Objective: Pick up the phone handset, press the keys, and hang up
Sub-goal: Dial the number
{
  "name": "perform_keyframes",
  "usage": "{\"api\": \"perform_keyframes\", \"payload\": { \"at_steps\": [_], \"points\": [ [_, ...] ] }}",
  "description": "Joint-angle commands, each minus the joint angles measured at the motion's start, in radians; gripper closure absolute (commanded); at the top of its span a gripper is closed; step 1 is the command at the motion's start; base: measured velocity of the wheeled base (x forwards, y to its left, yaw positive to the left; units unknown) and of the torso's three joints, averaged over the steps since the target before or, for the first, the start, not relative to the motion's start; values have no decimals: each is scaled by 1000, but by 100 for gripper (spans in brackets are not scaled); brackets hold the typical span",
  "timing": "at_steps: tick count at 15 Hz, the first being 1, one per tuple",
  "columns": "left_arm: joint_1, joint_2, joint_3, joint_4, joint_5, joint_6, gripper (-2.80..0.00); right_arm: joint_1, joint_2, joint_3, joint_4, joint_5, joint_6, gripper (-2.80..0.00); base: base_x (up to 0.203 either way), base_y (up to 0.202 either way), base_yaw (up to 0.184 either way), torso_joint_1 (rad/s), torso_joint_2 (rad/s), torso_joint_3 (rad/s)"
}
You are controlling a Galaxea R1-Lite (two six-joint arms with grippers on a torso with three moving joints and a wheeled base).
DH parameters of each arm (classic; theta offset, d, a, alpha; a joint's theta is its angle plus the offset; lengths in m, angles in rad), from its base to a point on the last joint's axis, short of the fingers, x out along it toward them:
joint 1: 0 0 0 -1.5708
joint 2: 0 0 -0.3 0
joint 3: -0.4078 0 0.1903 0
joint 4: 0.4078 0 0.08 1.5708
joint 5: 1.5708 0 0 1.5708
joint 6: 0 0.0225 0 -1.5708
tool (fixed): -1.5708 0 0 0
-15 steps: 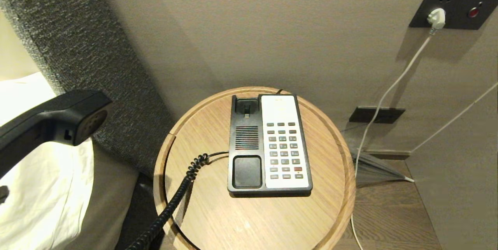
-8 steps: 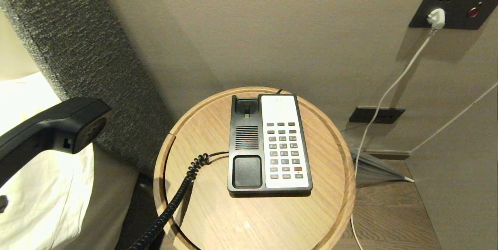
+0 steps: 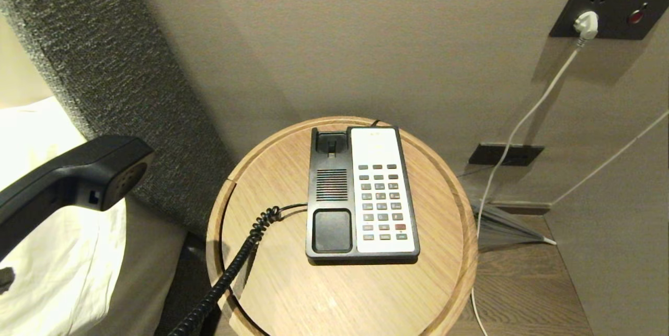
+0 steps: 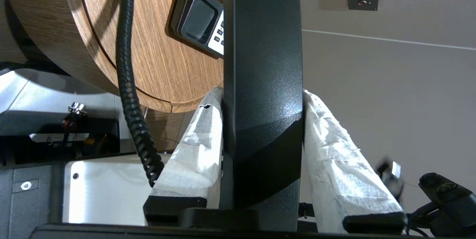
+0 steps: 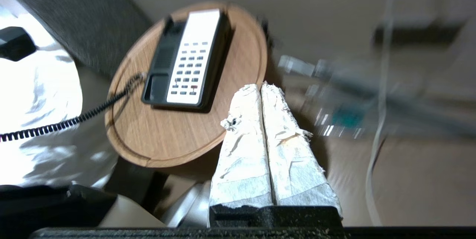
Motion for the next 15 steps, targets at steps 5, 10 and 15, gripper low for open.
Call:
{"api": "perform_keyframes", "payload": {
  "at_steps": [5, 10, 15],
  "points": [
    [0, 10, 18, 2, -2, -3, 0, 167, 523, -64, -136, 1, 68, 0, 0, 0, 0, 0, 0, 0],
    [0, 9, 18, 2, -5, -3, 0, 475, 696, -69, -252, -118, 137, 0, 0, 0, 0, 0, 0, 0],
    [0, 10, 27, 0, -9, -2, 0, 609, 877, -91, -377, -267, 145, 0, 0, 0, 0, 0, 0, 0]
  ]
}}
